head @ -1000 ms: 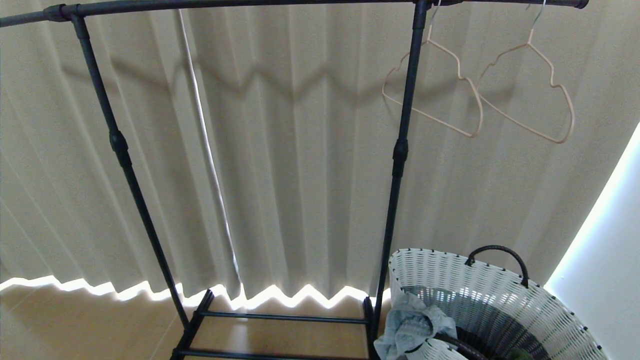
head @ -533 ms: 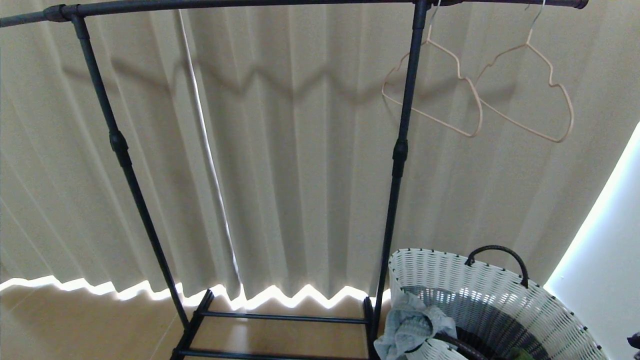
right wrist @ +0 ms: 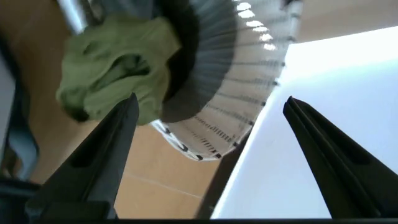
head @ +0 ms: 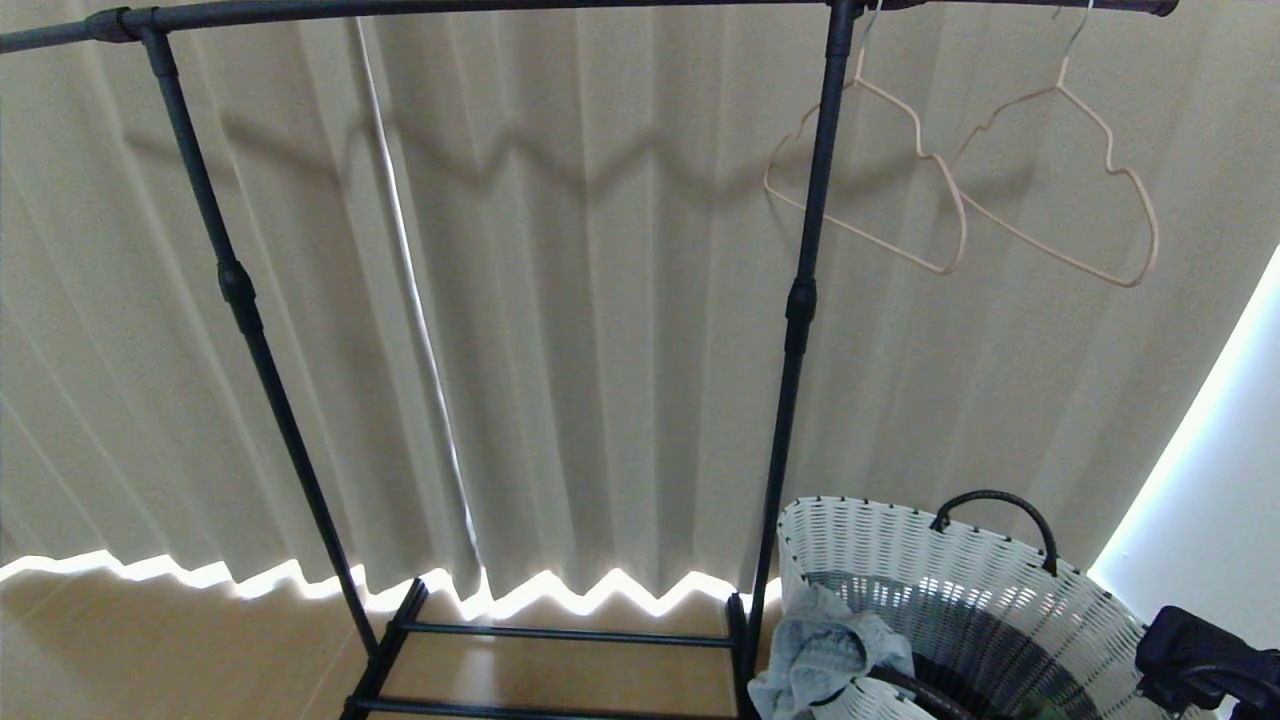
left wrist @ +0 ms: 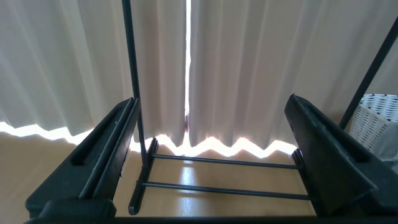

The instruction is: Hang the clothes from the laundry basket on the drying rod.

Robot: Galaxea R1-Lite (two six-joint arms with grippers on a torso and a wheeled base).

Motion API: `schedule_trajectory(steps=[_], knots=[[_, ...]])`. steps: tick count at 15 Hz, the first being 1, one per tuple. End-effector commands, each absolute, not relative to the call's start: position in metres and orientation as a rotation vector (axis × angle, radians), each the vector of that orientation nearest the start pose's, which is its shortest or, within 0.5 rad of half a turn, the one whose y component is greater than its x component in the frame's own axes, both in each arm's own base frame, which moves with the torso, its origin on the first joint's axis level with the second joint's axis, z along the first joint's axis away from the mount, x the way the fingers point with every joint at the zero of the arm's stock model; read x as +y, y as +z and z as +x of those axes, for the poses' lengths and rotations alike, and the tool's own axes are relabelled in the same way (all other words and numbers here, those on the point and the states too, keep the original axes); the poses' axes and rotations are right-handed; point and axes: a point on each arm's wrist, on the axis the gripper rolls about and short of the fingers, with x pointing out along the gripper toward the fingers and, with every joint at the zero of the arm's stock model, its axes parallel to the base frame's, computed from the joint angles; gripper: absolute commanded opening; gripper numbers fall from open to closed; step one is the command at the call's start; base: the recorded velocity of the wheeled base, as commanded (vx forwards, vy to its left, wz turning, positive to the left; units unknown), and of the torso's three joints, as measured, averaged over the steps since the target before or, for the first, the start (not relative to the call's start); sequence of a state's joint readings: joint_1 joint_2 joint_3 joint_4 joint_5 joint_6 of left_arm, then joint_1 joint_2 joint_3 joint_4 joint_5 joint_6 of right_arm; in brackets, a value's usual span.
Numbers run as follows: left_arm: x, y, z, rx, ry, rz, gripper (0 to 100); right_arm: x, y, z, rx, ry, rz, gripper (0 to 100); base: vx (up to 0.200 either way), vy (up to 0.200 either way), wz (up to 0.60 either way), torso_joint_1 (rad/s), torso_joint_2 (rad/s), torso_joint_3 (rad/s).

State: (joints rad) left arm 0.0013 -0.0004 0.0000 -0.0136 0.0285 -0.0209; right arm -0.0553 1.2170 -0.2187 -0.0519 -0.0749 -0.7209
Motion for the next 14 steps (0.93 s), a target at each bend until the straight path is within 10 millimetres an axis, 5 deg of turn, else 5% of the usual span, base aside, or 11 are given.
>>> schedule_trajectory(steps=[1,14], knots=[[0.001,0.077,-0.023,-0.014,0.031,-0.022,100,-0.008,0.084,0.117,0.993,0.295,-0.675,100,0.000,0.000,0.00,0.000,0.00,0.000],[0.001,0.077,-0.023,-0.014,0.031,-0.022,100,-0.012,0.034,0.166,1.046,0.323,-0.670,100,0.000,0.000,0.00,0.000,0.00,0.000]])
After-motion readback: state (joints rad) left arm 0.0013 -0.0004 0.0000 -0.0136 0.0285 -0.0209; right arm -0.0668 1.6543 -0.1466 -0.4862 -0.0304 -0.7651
